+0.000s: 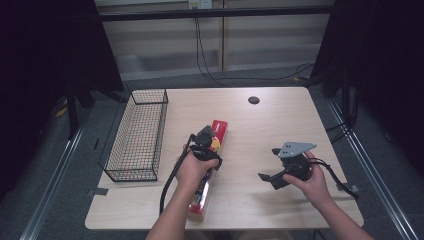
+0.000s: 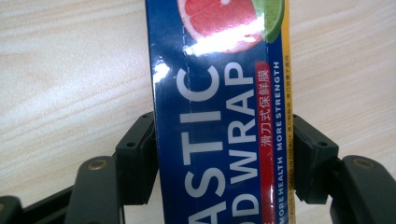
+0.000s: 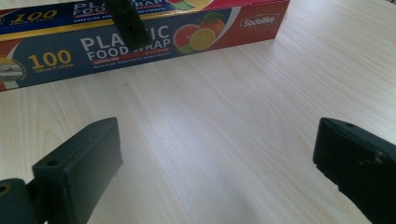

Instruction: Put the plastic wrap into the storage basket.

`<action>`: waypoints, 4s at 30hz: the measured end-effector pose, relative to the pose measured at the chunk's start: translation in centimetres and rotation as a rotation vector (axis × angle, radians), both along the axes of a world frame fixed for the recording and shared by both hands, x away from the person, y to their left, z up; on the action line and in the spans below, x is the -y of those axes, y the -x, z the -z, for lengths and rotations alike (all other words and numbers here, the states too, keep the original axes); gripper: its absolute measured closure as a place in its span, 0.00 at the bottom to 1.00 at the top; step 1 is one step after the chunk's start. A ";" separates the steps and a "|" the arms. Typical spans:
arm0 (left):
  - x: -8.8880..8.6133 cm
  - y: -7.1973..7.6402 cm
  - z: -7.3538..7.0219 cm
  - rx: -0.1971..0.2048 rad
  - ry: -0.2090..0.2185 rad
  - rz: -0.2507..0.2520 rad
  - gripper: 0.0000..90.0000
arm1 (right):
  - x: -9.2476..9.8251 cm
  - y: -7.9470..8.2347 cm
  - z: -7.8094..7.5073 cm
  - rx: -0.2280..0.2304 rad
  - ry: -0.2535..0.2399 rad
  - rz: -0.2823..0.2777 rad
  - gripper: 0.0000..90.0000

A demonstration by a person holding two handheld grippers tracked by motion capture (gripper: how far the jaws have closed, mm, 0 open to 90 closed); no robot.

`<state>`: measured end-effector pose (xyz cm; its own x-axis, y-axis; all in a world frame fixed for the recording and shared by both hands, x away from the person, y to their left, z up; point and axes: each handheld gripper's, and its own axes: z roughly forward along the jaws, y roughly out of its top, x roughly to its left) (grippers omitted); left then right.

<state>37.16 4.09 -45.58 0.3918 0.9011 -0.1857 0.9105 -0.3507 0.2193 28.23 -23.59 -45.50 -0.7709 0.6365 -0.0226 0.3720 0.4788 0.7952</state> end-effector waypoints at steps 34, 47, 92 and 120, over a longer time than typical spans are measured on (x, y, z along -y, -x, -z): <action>-1.5 -1.1 -3.2 -0.046 -0.062 0.027 0.48 | 0.1 0.0 -0.1 0.003 -0.004 0.006 0.01; -3.0 -1.3 -5.4 -0.042 -0.020 0.016 0.47 | 0.1 0.0 -0.1 0.005 -0.003 0.003 0.01; -7.6 -2.0 -10.2 -0.038 -0.019 -0.022 0.47 | 0.1 0.0 -0.1 0.001 -0.005 0.003 0.01; -9.3 -2.2 -12.0 -0.023 -0.039 -0.070 0.47 | 0.1 0.0 -0.1 0.000 -0.004 0.003 0.01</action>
<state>39.40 13.42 -33.61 0.3233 0.9330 -0.1580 0.9378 -0.2936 0.1853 28.28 -23.66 -45.38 -0.7690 0.6390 -0.0198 0.3735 0.4742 0.7973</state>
